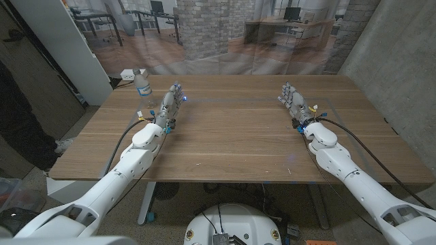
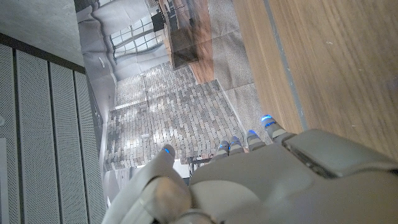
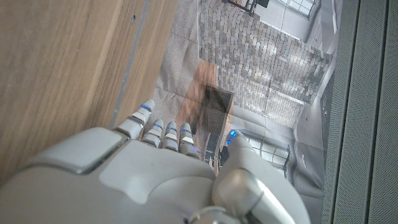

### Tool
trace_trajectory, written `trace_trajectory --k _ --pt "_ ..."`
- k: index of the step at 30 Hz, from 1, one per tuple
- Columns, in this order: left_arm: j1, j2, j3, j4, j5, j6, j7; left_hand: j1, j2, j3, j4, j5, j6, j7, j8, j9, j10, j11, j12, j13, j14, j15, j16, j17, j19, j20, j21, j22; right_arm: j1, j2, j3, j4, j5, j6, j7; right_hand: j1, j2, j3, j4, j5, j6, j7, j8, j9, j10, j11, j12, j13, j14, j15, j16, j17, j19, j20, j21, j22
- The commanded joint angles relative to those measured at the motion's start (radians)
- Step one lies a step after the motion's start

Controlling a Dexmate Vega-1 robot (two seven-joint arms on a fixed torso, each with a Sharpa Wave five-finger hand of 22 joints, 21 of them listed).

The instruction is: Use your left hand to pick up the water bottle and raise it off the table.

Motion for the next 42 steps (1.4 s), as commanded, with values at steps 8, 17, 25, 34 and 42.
trace_trajectory --k 8,17,25,34,42 --pt "0.045 -0.198 -0.254 -0.019 0.236 0.098 -0.142 0.015 0.004 0.003 -0.013 0.005 -0.049 -0.011 0.029 0.010 -0.084 -0.001 0.009 0.002 -0.109 0.000 0.007 0.001 -0.058 0.003 -0.003 0.004 -0.021 0.324 0.353 0.007 -0.355 -0.108 0.231 0.008 0.000 0.007 0.000 0.007 -0.002 0.011 0.006 0.003 0.002 0.008 0.006 0.001 -0.007 -0.002 0.005 0.004 0.006 0.000 0.004 0.002" --pt "0.046 -0.238 -0.307 -0.031 0.341 0.113 -0.160 0.041 -0.011 0.003 -0.039 0.000 -0.121 -0.044 0.002 0.011 -0.100 0.000 0.004 0.002 -0.113 0.001 0.005 0.000 -0.065 0.011 -0.016 0.003 -0.002 0.418 0.456 0.015 -0.464 -0.122 0.309 0.007 0.000 0.007 0.000 0.007 -0.002 0.011 0.006 0.003 0.002 0.008 0.005 0.001 -0.007 -0.003 0.004 0.004 0.006 0.000 0.004 0.002" --pt "0.044 -0.250 -0.325 -0.047 0.444 0.116 -0.146 0.123 -0.030 0.018 -0.114 -0.021 -0.115 -0.039 0.017 0.013 -0.106 0.038 0.010 0.005 -0.085 0.059 0.015 0.003 -0.041 0.104 -0.025 0.005 0.016 0.469 0.516 0.026 -0.525 -0.125 0.350 0.007 -0.001 0.007 -0.001 0.007 -0.002 0.011 0.006 0.003 0.002 0.008 0.005 0.001 -0.007 -0.002 0.004 0.004 0.006 0.000 0.004 0.002" --pt "0.038 -0.264 -0.343 -0.051 0.497 0.115 -0.155 0.227 0.000 0.066 -0.200 -0.070 -0.098 -0.030 0.020 0.020 -0.030 0.074 0.043 0.021 -0.022 0.059 0.022 0.008 -0.028 0.104 -0.033 0.014 0.036 0.503 0.558 0.042 -0.568 -0.121 0.380 0.006 -0.001 0.007 -0.001 0.007 -0.002 0.011 0.006 0.003 0.002 0.008 0.006 0.001 -0.007 -0.002 0.004 0.004 0.006 0.001 0.004 0.002" --pt "0.058 -0.252 -0.339 -0.117 0.618 0.142 -0.087 0.228 -0.030 0.053 -0.218 -0.077 -0.140 -0.031 0.008 0.018 -0.068 0.066 0.028 0.024 -0.046 0.062 0.013 0.010 -0.046 0.120 -0.043 0.016 0.053 0.520 0.578 0.063 -0.591 -0.116 0.399 0.005 -0.001 0.007 -0.001 0.007 -0.002 0.011 0.006 0.003 0.003 0.007 0.006 0.001 -0.007 -0.002 0.005 0.004 0.006 0.001 0.004 0.002"
